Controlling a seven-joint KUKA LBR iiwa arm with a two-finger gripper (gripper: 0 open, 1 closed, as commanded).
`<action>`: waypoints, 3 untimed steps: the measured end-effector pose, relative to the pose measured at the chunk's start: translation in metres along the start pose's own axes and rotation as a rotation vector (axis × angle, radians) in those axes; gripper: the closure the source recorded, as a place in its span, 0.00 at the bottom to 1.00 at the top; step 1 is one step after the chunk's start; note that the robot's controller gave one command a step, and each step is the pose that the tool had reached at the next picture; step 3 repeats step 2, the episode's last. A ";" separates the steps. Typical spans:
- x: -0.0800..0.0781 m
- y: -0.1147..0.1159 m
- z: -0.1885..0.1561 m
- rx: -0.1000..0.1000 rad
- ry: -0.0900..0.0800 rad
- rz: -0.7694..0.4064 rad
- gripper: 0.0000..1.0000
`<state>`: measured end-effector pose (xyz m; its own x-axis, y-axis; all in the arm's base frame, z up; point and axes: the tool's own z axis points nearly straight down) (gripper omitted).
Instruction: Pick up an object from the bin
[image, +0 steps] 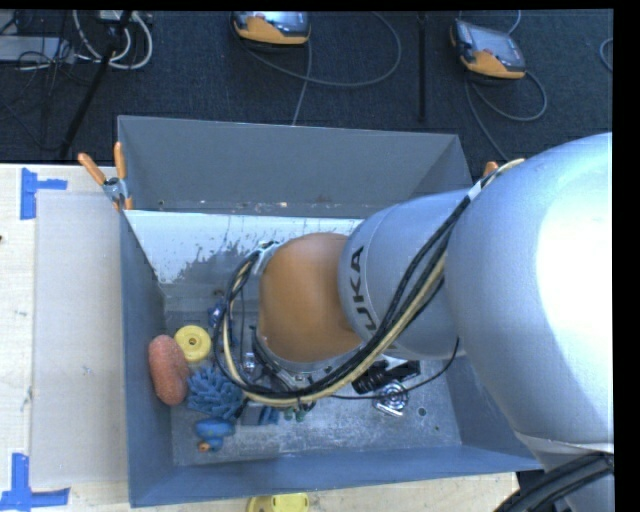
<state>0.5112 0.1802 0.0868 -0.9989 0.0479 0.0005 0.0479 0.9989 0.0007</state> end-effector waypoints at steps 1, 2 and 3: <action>0.000 0.000 0.000 0.000 0.000 0.002 1.00; 0.007 0.020 -0.165 -0.001 -0.005 -0.004 1.00; 0.007 0.020 -0.165 -0.001 -0.005 -0.004 1.00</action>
Offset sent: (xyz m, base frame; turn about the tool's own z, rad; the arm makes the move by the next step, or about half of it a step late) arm -0.0072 0.0196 0.1638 -0.0020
